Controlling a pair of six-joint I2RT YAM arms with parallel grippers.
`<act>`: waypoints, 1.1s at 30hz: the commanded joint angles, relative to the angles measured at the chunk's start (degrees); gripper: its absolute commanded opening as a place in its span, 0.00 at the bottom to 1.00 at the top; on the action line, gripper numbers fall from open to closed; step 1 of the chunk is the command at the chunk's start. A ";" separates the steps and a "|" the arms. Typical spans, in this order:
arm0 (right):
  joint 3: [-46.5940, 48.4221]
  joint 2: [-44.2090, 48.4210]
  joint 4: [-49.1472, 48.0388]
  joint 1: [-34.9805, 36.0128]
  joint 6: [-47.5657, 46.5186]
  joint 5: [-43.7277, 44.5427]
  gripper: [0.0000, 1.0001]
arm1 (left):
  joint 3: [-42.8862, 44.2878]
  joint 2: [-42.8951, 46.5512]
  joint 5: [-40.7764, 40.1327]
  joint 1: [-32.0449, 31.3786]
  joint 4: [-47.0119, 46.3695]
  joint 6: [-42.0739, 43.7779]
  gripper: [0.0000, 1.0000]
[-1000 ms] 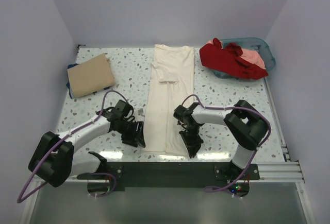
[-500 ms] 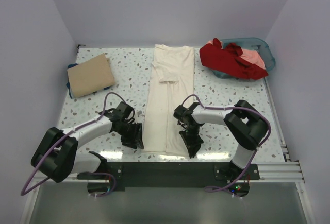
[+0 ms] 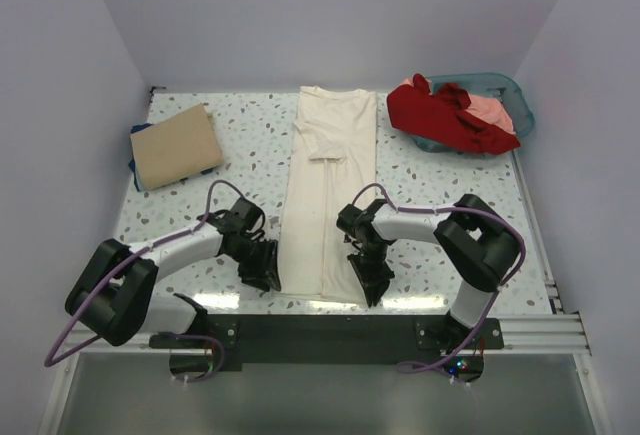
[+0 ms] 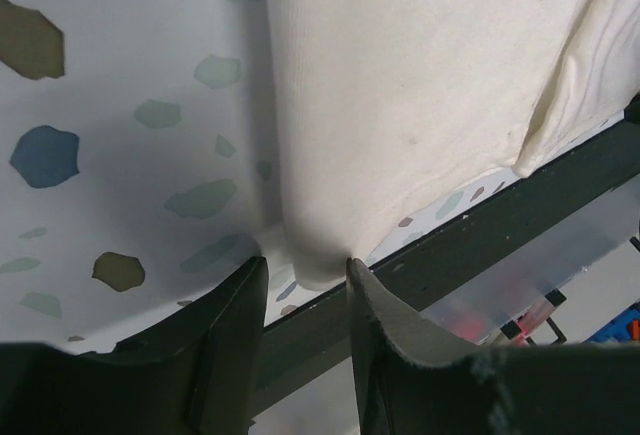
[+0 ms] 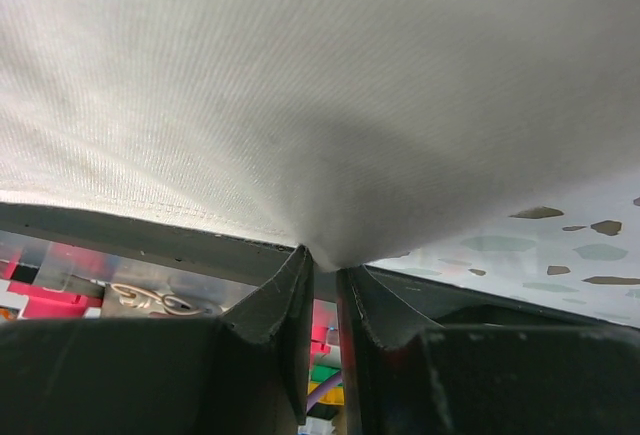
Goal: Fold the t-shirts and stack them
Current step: Fold the tshirt
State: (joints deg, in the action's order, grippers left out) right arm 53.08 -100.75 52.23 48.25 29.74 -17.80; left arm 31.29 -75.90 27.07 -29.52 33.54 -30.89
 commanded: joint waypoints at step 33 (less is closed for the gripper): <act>11.43 7.67 13.60 -2.10 0.93 9.18 0.00 | 13.36 1.46 -8.17 -2.21 3.81 -0.75 0.00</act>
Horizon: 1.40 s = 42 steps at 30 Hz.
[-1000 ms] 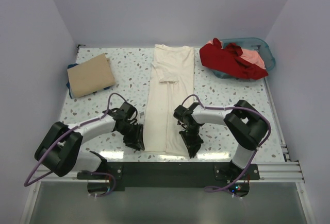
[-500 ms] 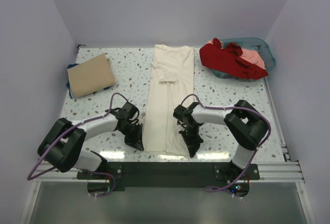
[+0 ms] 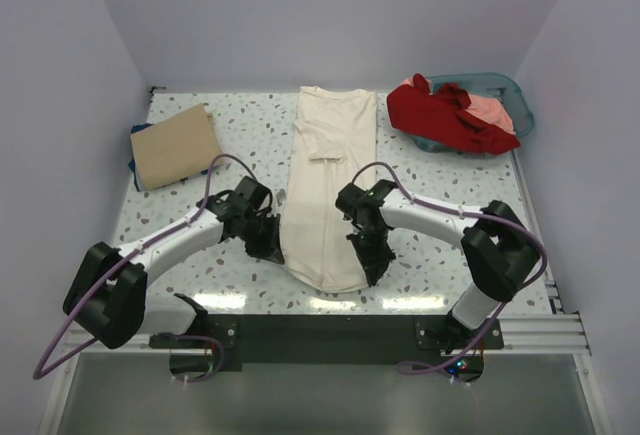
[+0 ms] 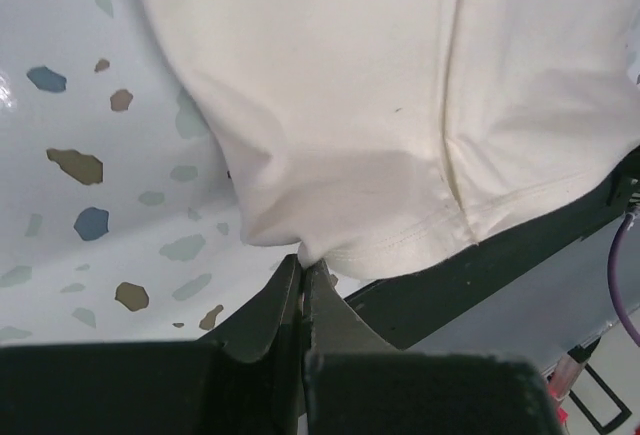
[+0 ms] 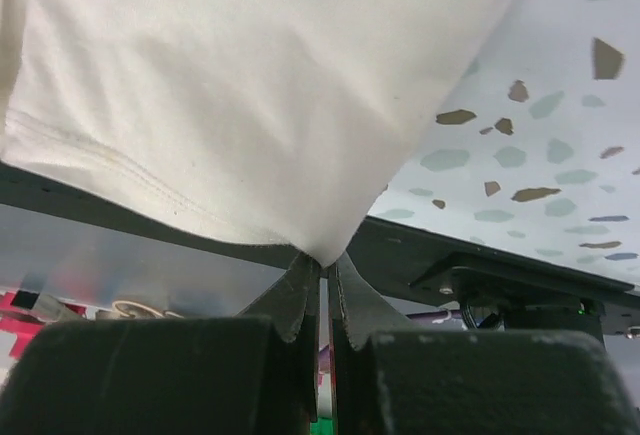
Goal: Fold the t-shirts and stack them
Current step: Fold the tshirt
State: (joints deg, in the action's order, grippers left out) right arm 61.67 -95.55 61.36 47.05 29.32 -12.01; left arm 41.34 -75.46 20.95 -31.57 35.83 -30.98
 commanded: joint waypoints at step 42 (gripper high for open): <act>37.10 -19.76 6.14 -22.70 -4.18 13.33 0.00 | 39.68 -31.57 -4.25 11.97 -4.63 10.94 0.00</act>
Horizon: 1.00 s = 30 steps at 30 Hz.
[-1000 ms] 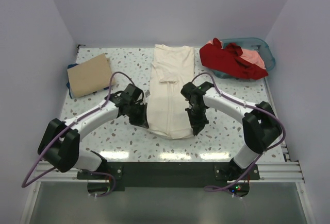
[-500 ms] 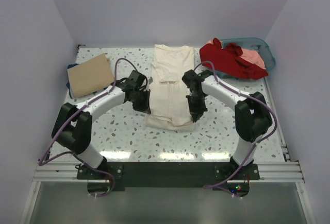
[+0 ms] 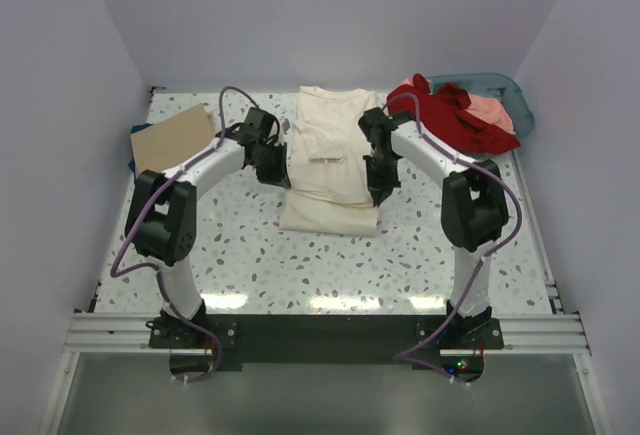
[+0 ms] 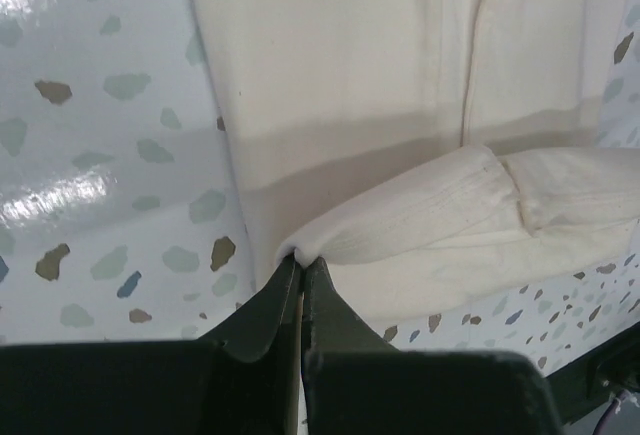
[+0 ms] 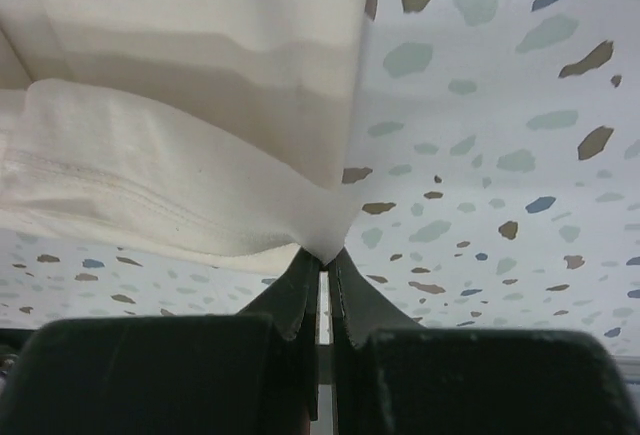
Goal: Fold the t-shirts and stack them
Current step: Fold the tshirt
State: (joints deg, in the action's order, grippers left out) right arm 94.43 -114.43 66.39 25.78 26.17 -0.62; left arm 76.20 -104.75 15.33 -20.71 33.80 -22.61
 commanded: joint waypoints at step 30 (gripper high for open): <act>36.87 -21.80 5.77 -8.99 -3.85 0.71 0.46 | 31.12 -22.17 5.85 7.26 -6.99 2.48 0.48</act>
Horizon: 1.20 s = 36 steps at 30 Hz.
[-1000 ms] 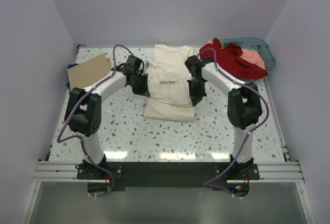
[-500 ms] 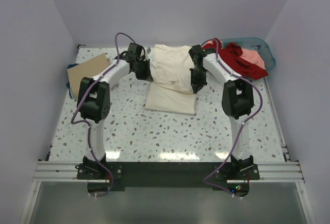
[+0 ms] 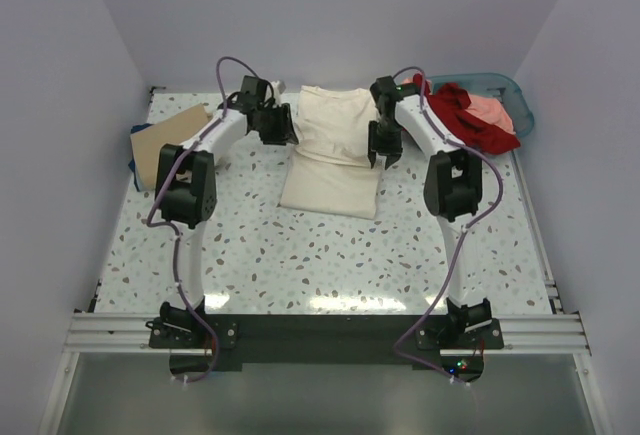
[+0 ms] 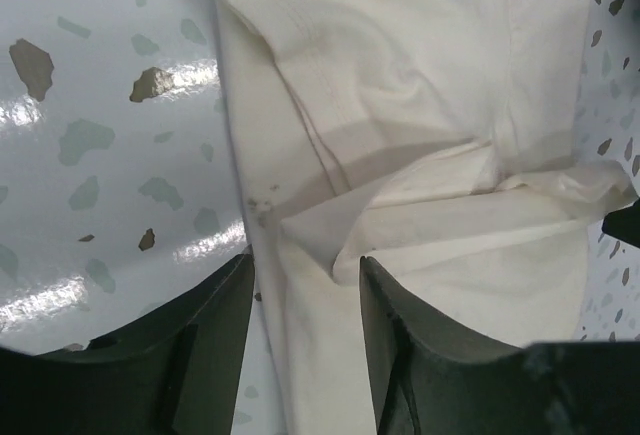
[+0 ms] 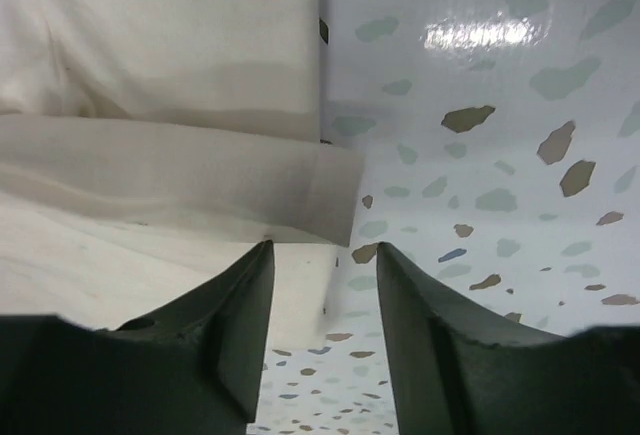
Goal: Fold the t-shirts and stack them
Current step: Fold the tshirt
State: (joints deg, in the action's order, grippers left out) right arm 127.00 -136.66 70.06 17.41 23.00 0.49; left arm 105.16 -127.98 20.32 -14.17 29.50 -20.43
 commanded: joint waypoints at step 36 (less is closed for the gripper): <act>-39.90 25.13 -15.92 4.74 4.51 -9.02 0.39 | -41.09 28.84 -6.34 -3.49 -13.15 -1.63 0.51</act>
State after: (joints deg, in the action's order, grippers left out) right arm 88.33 -114.52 57.17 22.00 26.11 -7.31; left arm 65.06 -101.86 14.63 -17.87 17.93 -21.50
